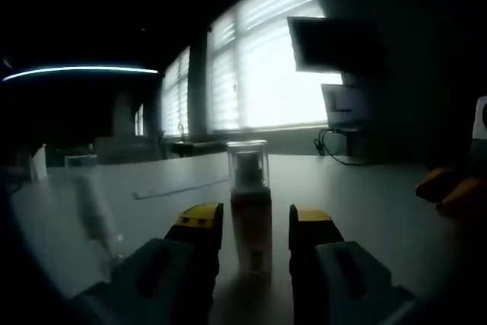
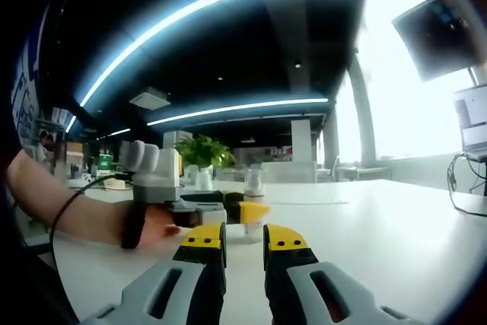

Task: Clamp pump bottle remove cover press pump head put on cover

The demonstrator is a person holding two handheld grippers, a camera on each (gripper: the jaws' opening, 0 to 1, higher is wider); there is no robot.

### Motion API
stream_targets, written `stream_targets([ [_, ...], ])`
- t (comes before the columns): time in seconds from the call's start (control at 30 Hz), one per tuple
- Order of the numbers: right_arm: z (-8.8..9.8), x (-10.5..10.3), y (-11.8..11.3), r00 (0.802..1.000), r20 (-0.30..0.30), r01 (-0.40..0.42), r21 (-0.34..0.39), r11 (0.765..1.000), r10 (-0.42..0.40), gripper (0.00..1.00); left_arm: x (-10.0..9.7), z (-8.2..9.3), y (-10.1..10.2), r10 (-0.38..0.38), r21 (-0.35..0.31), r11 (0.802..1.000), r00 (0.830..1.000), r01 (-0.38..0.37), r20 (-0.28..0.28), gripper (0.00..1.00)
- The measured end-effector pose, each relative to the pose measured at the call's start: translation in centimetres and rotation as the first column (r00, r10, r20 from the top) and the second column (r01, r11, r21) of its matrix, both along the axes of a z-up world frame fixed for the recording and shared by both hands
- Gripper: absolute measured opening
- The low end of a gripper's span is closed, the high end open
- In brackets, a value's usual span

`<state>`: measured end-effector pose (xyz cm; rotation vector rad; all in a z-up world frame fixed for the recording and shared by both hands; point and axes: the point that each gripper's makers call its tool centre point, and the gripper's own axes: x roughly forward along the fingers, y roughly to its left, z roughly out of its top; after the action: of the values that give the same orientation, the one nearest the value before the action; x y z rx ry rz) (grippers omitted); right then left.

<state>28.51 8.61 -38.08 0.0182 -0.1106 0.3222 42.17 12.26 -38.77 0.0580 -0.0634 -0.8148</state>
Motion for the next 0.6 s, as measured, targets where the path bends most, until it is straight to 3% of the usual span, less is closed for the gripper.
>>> stream_targets([
  [0.2,0.0,0.1,0.0,1.000,-0.001,-0.001,0.000,1.000,0.001,0.14,-0.7,0.5,0.6,-0.014,-0.012,1.000,1.000,0.014,-0.014,0.29],
  [0.6,0.0,0.0,0.0,1.000,-0.004,-0.002,0.006,1.000,0.002,0.14,-2.6,3.6,2.6,-0.027,-0.072,0.997,1.000,0.026,-0.015,0.28],
])
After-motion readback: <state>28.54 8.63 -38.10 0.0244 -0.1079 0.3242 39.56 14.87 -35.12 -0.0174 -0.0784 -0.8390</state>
